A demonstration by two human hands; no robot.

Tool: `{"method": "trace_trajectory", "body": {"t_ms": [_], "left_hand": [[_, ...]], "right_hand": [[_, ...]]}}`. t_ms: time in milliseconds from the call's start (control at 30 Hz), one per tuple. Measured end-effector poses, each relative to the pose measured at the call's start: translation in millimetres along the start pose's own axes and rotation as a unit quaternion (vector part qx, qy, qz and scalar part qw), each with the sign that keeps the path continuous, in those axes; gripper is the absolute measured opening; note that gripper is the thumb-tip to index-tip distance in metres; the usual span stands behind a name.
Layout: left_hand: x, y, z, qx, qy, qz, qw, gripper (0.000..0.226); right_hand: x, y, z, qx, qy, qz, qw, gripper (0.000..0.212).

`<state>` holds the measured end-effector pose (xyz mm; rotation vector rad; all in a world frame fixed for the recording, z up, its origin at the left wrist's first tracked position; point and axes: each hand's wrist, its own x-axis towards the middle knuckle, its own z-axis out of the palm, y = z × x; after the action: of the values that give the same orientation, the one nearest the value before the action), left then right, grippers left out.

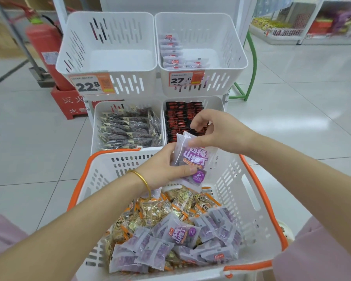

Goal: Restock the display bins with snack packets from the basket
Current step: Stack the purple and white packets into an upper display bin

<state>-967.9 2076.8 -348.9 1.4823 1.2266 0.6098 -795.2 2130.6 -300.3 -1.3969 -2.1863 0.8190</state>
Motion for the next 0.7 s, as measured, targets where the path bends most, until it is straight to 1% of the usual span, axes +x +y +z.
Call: {"method": "trace_trajectory", "body": {"t_ms": [33,67,100,133,167,200,233,300,400,433,467,533,600,633,700], "left_hand": [[1,1,-2,-0.002,-0.006,0.008,1.0,0.056],[2,4,-4,0.0,-0.01,0.016,1.0,0.066],[6,5,-7,-0.002,-0.01,0.019,1.0,0.077],[10,8,-10,-0.004,-0.009,0.029,1.0,0.089],[16,9,-15,-0.01,-0.007,0.037,0.999,0.099],[22,13,-20,-0.011,-0.003,0.043,0.999,0.106],[30,17,-25,-0.005,0.001,0.044,0.999,0.109],[48,27,-36,0.009,0.01,0.051,0.999,0.107],[81,55,-51,0.05,0.024,0.091,0.994,0.08],[94,64,-57,0.078,0.039,0.111,0.99,0.076],[108,71,-64,0.123,0.064,0.131,0.982,0.077],[139,80,-81,0.246,0.141,0.153,0.947,0.087],[166,85,-100,0.368,0.216,0.151,0.892,0.092],[178,86,-108,0.42,0.238,0.147,0.863,0.094],[200,86,-120,0.5,0.262,0.14,0.814,0.093]], "right_hand": [[1,1,-6,0.024,-0.034,0.014,0.999,0.045],[2,1,-13,0.06,-0.092,0.034,0.993,0.052],[3,2,-20,0.098,-0.158,0.053,0.981,0.056],[5,3,-26,0.13,-0.21,0.063,0.967,0.054],[7,3,-30,0.155,-0.239,0.061,0.957,0.049],[11,3,-34,0.169,-0.246,0.055,0.953,0.045],[17,3,-37,0.175,-0.236,0.049,0.955,0.041],[32,4,-43,0.184,-0.2,0.047,0.961,0.035],[62,9,-67,0.183,-0.142,0.045,0.972,0.035],[72,11,-79,0.174,-0.111,0.039,0.978,0.036],[82,12,-91,0.166,-0.068,0.031,0.983,0.036],[108,18,-116,0.165,0.045,0.025,0.985,0.039],[141,26,-137,0.143,0.165,0.019,0.976,0.041],[160,31,-144,0.102,0.216,0.01,0.971,0.042],[200,43,-150,-0.033,0.289,0.003,0.957,0.042]]}}
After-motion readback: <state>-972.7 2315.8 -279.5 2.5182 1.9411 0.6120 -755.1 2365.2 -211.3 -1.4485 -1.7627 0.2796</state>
